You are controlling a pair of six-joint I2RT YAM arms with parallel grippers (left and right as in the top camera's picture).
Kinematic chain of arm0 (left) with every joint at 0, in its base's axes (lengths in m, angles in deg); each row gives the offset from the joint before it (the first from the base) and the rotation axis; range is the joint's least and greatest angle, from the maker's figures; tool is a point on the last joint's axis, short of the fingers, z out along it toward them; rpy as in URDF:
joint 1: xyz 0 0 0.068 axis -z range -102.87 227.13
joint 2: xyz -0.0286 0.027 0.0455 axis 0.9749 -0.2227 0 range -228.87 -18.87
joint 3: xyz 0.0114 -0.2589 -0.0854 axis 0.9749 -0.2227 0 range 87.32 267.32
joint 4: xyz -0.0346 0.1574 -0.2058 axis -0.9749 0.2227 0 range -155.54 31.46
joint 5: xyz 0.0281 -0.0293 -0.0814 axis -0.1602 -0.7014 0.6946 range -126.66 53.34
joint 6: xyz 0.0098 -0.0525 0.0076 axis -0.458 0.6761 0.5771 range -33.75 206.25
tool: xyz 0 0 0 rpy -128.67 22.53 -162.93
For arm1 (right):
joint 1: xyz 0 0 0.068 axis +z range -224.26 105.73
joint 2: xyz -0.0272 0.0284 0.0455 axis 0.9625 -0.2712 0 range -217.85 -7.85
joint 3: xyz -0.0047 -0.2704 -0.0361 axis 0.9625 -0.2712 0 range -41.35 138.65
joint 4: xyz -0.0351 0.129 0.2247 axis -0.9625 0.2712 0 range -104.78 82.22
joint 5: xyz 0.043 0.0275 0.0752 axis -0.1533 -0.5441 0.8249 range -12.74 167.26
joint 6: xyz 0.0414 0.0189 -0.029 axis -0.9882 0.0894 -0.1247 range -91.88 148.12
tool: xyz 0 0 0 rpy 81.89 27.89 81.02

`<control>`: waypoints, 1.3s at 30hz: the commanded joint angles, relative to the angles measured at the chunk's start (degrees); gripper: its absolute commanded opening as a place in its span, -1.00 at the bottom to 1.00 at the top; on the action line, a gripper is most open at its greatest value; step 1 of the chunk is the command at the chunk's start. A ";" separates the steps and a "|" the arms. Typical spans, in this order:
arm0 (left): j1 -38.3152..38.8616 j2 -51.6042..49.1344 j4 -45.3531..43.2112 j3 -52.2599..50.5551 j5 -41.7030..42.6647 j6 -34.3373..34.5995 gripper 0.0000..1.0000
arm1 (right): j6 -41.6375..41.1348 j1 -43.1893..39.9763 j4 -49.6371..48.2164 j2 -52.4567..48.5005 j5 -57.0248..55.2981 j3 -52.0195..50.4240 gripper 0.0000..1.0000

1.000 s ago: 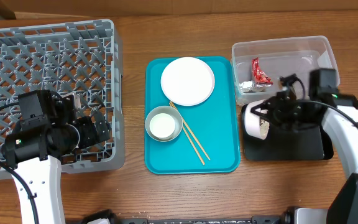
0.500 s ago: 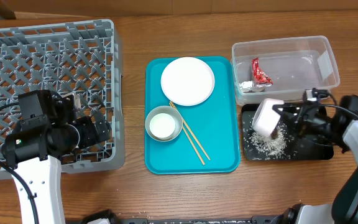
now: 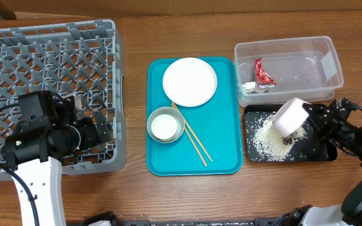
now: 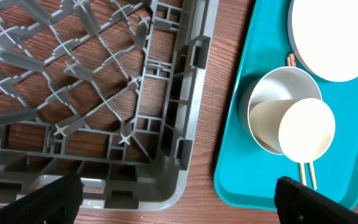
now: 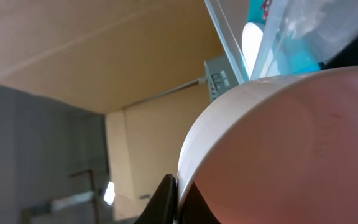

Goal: Sort waste into correct bins and load items into the dishwasher
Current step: 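Tip the pink bowl over the black tray to dump the rice, then set the emptied pink bowl back on the teal tray with the right gripper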

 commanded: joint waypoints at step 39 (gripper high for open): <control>-0.22 -0.07 -0.26 1.03 0.11 -1.07 1.00 | 25.05 42.01 23.17 6.27 -52.19 18.97 -0.92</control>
